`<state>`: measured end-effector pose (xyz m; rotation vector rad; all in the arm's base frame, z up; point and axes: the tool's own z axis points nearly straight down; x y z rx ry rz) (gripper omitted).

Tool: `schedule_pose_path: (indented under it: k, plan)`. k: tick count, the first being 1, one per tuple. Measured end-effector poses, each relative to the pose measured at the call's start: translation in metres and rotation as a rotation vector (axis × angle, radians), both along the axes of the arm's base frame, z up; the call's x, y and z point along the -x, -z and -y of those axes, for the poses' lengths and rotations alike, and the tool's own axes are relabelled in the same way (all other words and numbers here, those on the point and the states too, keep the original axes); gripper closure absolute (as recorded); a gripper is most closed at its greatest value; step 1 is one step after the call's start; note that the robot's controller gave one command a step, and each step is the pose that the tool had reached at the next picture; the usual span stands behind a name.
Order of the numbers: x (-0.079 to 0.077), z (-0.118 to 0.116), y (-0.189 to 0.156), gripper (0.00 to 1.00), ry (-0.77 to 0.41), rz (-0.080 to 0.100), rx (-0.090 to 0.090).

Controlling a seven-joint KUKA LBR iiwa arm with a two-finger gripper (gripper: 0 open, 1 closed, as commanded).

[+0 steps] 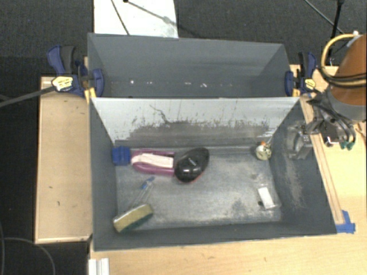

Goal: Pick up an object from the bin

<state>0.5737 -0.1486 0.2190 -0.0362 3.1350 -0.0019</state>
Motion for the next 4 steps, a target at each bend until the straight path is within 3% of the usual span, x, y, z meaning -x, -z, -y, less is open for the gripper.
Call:
schedule_pose_path:
  k: [1, 2, 3, 4]
  plan:
    - [-0.002, -0.002, 0.016, 1.00, -0.345, -0.005, 0.000]
    - [0.035, -0.010, 0.070, 1.00, -0.542, -0.008, -0.001]
    - [0.084, -0.014, 0.068, 1.00, -0.482, -0.007, -0.001]
    - [0.082, -0.014, 0.068, 0.00, -0.485, -0.004, 0.001]
